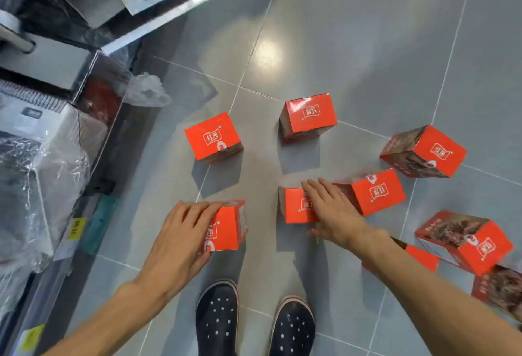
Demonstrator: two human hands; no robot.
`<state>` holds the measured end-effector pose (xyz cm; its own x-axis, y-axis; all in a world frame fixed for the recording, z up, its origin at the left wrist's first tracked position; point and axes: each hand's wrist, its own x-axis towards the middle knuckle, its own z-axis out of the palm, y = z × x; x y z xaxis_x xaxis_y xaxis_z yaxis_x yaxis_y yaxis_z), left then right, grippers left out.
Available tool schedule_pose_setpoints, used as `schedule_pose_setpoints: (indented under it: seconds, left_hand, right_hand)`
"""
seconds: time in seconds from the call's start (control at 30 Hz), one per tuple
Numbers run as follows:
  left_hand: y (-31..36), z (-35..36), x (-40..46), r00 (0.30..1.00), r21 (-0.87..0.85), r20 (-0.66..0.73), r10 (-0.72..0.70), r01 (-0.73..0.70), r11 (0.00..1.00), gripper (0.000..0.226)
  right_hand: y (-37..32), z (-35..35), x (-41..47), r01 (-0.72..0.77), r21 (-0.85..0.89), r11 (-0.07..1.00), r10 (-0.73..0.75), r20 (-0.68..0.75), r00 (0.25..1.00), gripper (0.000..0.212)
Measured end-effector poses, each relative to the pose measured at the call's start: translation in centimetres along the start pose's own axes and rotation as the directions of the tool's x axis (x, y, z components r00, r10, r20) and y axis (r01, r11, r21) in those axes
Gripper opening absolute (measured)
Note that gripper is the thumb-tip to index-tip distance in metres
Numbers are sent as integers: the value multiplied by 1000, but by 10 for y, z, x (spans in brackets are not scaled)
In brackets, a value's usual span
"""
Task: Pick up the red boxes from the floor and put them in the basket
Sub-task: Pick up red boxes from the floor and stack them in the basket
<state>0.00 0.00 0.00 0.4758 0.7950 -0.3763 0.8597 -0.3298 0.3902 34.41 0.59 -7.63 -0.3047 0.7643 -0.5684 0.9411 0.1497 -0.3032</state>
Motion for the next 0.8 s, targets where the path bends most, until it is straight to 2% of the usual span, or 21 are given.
schedule_pose_setpoints:
  seconds: [0.07,0.2,0.27,0.4,0.6,0.8]
  left_hand:
    - [-3,9,0,1000,-28,-4,-18,18,999,91]
    - [-1,11,-4,998,-12,-1,-61,61,998,91]
    - [7,-8,-8,997,-54,-32,-68,67,996,88]
    - [26,-74,-15,996,-91,-49,-80,75,993,86]
    - [78,-262,-47,984,-81,-172,-54,41,996,89]
    - [135,-462,-129,948,-38,-315,-50,40,998,88]
  right_hand:
    - [0,9,6,28,-44,999,-30,-42,999,107]
    - [-12,-1,-1,-37,7,999,37,-134,990,82]
    - [-21,-24,-13,-26,32,999,31,-181,983,79]
    - [-42,-102,-51,-11,122,992,34,-181,983,80]
    - [-103,-309,-149,75,190,979,-15,-304,953,80]
    - [-189,-514,-256,158,94,983,-112,-374,921,88]
